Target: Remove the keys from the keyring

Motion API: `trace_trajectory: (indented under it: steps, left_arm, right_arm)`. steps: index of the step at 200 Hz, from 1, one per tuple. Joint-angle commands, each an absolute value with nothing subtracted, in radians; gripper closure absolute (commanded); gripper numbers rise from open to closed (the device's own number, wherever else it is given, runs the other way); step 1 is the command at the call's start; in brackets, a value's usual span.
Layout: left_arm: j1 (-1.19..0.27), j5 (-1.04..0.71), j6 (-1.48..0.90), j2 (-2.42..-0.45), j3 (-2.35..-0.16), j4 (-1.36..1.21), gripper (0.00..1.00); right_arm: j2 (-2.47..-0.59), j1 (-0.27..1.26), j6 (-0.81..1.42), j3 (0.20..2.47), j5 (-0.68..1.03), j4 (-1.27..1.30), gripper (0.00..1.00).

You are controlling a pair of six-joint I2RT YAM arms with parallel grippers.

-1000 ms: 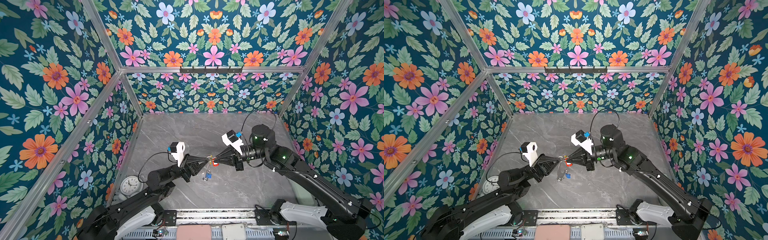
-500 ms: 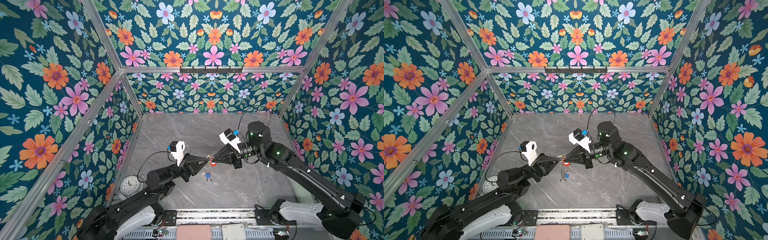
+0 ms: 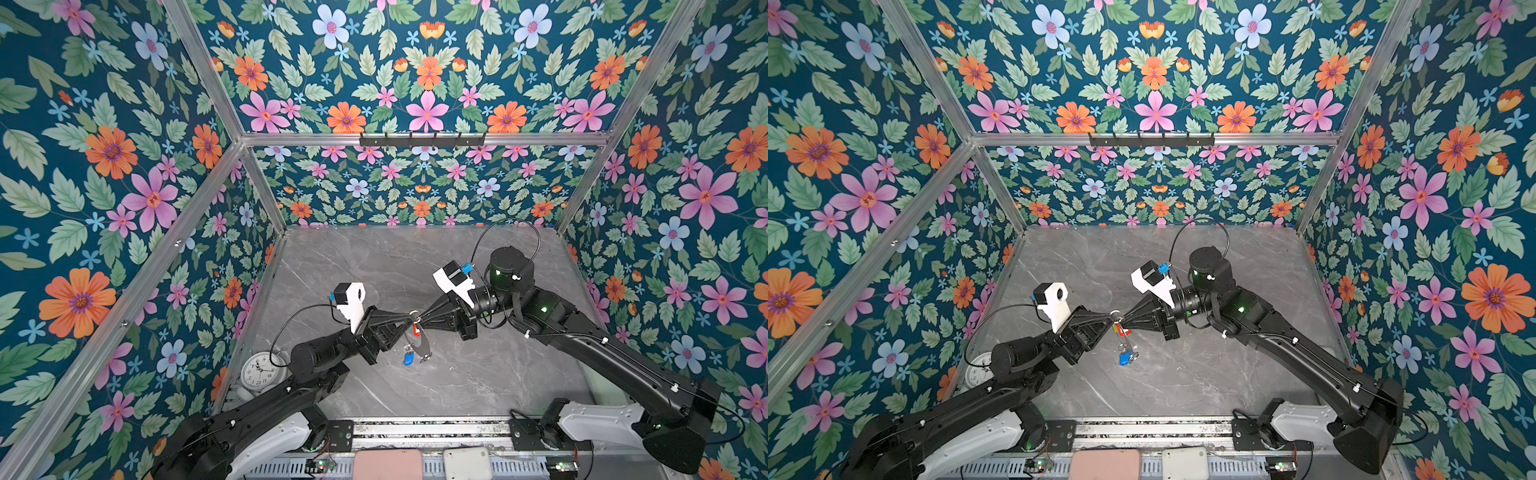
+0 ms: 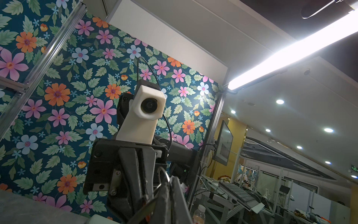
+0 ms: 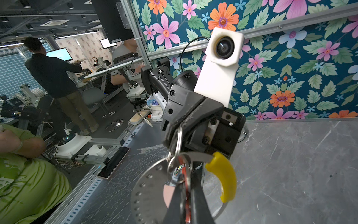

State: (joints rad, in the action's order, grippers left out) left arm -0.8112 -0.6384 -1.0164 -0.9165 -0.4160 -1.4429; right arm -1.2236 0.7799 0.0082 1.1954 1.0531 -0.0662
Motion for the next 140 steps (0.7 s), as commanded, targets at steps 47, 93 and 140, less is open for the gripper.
trace_trajectory:
  steps: [47,93,140]
  left_arm:
    - [-0.817,-0.634,-1.003,-0.908,-0.443,-1.621,1.00]
    - [-0.818,-0.634,-1.002,-0.915,-0.443,-1.621,1.00]
    - [-0.818,-0.635,-1.000,-0.917,-0.444,-1.621,1.00]
  right_arm:
    - [-1.234,0.795,0.038,1.169,0.949,-0.105,1.00]
    - [-1.248,0.808,0.036,1.182,0.947,-0.100,1.00]
    - [-1.276,0.826,0.023,1.211,0.940,-0.117,1.00]
